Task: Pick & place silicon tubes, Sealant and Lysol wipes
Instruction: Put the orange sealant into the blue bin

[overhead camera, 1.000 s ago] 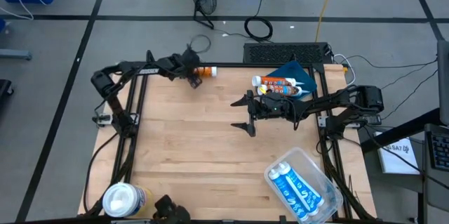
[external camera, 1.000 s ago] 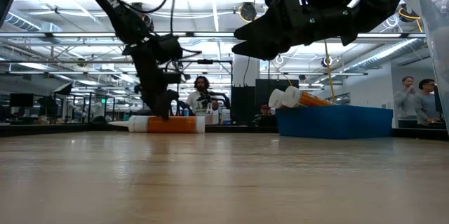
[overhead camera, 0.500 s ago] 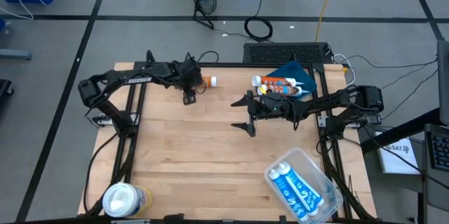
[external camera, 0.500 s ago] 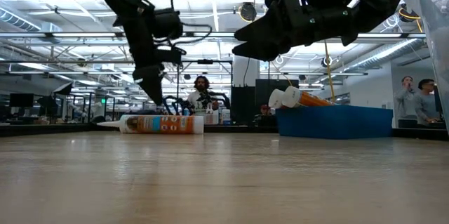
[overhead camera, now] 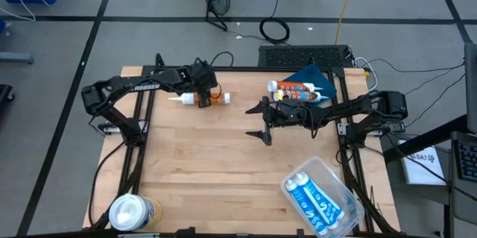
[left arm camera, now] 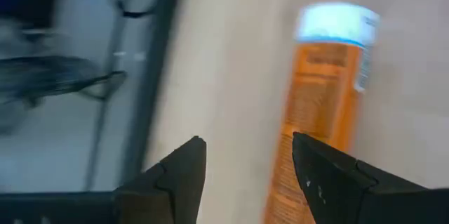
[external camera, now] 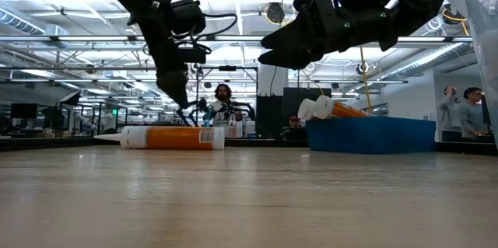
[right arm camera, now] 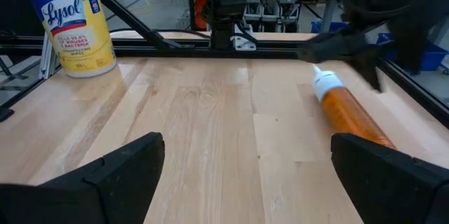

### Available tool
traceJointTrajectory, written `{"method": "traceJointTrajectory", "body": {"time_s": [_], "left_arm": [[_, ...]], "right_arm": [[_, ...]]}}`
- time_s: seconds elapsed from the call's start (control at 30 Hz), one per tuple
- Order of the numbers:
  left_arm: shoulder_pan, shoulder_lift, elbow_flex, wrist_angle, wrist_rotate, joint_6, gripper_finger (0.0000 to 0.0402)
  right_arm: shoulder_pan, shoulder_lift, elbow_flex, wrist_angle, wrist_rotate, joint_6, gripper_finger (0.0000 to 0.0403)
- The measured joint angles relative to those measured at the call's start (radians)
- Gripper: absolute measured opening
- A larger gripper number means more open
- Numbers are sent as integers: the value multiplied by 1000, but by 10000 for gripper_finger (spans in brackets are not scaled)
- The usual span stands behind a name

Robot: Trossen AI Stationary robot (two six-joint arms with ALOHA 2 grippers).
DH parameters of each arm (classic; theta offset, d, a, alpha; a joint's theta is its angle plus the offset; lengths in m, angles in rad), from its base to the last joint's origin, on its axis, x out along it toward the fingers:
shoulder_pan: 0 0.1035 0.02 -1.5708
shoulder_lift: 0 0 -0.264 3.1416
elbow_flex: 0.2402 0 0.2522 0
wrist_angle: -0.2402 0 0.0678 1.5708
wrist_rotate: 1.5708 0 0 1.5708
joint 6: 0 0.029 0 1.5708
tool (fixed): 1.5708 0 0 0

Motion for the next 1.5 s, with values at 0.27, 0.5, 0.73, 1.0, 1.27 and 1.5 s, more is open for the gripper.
{"method": "traceJointTrajectory", "body": {"time_s": [0.27,0.5,0.73,1.0,1.27,1.5], "left_arm": [[50,0,0,-195,392,-19,214],[9,22,-12,-223,372,38,214],[-104,34,-121,-155,399,-13,214],[-190,35,-240,53,295,-139,216],[-201,41,-251,54,267,-217,242],[-195,71,-259,26,232,-324,271]], "right_arm": [[0,0,0,1,0,-8,381],[0,0,0,-1,0,2,381],[0,0,0,-6,0,1,381],[0,0,0,3,0,-8,381],[0,0,0,8,0,3,381],[0,0,0,8,0,7,381]]}}
